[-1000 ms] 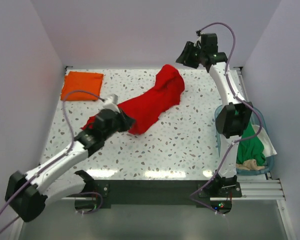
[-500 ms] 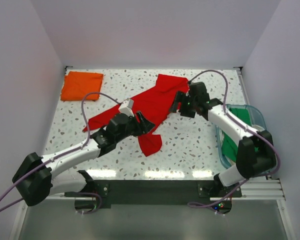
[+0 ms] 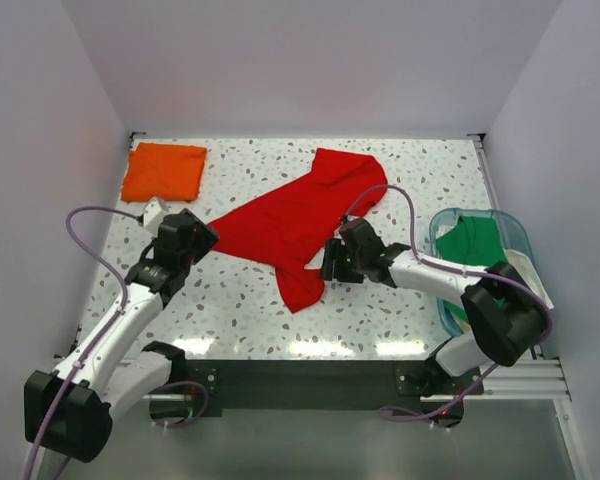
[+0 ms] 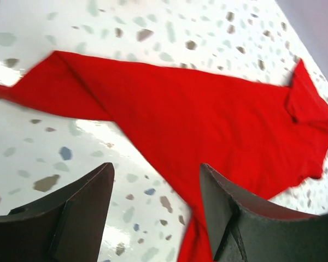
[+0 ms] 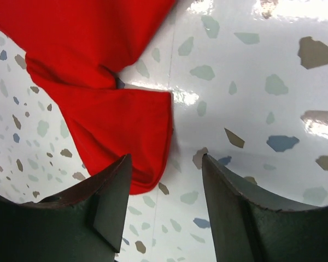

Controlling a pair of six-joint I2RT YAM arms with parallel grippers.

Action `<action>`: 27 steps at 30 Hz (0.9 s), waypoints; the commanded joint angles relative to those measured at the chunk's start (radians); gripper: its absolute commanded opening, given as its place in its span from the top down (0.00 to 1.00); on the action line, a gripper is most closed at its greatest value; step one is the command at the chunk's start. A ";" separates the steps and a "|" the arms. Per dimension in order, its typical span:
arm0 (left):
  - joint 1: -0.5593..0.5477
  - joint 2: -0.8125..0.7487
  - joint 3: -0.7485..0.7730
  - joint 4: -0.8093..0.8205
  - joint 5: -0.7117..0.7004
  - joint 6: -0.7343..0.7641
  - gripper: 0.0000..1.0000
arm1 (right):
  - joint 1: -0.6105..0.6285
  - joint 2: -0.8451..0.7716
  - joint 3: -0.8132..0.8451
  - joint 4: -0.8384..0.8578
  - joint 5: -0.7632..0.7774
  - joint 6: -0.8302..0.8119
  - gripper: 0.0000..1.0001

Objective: Fold and stack the t-shirts
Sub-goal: Flatten the tshirt out

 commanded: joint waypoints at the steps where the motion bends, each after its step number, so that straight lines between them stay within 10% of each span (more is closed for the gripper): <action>1: 0.097 0.029 -0.029 -0.040 0.035 0.019 0.31 | 0.022 0.051 0.000 0.120 0.040 0.033 0.43; 10: 0.304 0.176 -0.035 0.032 0.173 0.047 0.33 | 0.071 0.125 -0.006 0.176 0.015 0.067 0.59; 17: 0.401 0.250 -0.019 0.054 0.190 0.025 0.35 | 0.071 0.135 0.002 0.188 -0.022 0.074 1.00; 27: 0.485 0.316 -0.010 0.098 0.281 0.001 0.31 | 0.050 -0.123 0.127 -0.123 0.204 -0.046 1.00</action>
